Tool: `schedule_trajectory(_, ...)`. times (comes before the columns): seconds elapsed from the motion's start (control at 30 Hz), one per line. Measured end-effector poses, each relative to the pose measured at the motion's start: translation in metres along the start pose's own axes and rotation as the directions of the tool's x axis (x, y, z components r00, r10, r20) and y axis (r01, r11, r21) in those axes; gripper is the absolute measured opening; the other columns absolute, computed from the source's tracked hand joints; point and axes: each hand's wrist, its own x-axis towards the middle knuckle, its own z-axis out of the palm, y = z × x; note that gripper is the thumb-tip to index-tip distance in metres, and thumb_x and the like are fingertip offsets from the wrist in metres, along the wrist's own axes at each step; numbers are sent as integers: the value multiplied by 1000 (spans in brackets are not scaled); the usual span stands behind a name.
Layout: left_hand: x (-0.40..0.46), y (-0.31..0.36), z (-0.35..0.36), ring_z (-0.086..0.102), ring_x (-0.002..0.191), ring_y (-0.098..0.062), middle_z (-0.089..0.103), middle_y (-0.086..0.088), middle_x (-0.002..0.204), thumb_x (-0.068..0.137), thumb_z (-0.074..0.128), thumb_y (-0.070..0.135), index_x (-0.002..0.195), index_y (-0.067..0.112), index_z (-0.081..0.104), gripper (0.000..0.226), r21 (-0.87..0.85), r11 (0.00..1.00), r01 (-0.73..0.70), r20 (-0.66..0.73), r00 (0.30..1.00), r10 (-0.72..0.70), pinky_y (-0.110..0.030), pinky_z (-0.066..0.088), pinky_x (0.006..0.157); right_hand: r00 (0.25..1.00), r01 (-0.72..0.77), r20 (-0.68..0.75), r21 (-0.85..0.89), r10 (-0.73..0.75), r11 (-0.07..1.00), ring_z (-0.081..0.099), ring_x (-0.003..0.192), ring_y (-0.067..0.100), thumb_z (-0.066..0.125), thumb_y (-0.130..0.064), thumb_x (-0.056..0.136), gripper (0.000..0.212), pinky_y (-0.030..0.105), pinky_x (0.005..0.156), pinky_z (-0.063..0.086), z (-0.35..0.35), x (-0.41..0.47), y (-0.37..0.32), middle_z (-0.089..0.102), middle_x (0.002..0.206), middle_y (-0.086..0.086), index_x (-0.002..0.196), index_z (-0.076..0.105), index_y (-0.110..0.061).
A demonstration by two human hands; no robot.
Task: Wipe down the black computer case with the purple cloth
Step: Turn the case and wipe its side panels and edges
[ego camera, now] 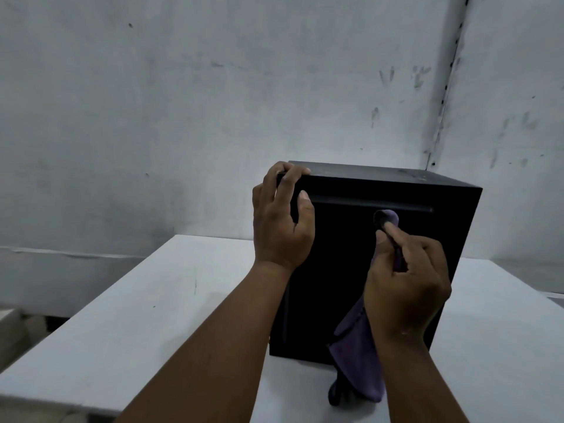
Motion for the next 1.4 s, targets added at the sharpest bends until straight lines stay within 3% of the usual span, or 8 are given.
schedule_trajectory(0.53, 0, -4, 3, 50, 120, -14, 54, 2, 135, 96, 50, 19, 130, 17, 62, 36, -8, 1000, -19, -17, 1000, 19, -43, 46, 101, 999, -49, 19, -25, 50, 998, 45, 83, -1, 76, -4, 92, 16, -2, 82, 34, -1, -10, -3, 63, 88, 15, 106, 78, 2)
schedule_trajectory(0.8, 1, -2, -1, 53, 120, -23, 55, 3, 133, 95, 49, 21, 128, 17, 63, 36, 7, 1000, -15, 5, 1000, 15, -25, 37, 103, 985, -89, 141, -69, 98, 994, 46, 71, 7, 77, -4, 87, 16, -2, 75, 36, -3, -53, -9, 60, 84, 9, 101, 77, 2)
schedule_trajectory(1.07, 0, -1, -5, 51, 117, -20, 54, 7, 136, 95, 50, 23, 130, 21, 62, 37, 2, 1000, -3, 30, 1000, 3, -37, 46, 98, 997, -77, 28, -38, 78, 996, 48, 79, 5, 77, -6, 92, 11, 10, 75, 38, 9, -30, -16, 62, 86, 15, 101, 79, 0)
schedule_trajectory(1.27, -1, -1, -4, 50, 119, -20, 53, 6, 140, 95, 48, 26, 131, 21, 62, 39, 8, 1000, -1, 31, 1000, 1, -33, 45, 99, 940, 113, 323, 20, -114, 993, 42, 69, 3, 79, -2, 88, 11, 0, 68, 35, 10, -39, -25, 56, 80, 3, 98, 79, 0)
schedule_trajectory(1.33, -1, 0, -5, 51, 119, -20, 53, 7, 139, 95, 49, 26, 130, 22, 62, 38, 12, 1000, 2, 36, 999, -3, -32, 44, 100, 957, 109, 271, 11, -108, 994, 42, 71, 2, 78, -4, 89, 9, -1, 71, 35, 7, -32, -22, 58, 81, 5, 98, 79, -1)
schedule_trajectory(1.4, 1, 0, -7, 51, 118, -20, 53, 8, 138, 95, 49, 25, 130, 22, 62, 38, 15, 1000, 1, 44, 999, -2, -34, 44, 101, 991, 48, 124, -31, -44, 998, 45, 74, 4, 77, -7, 92, 9, 2, 76, 36, 7, -19, -16, 60, 84, 11, 100, 79, -2)
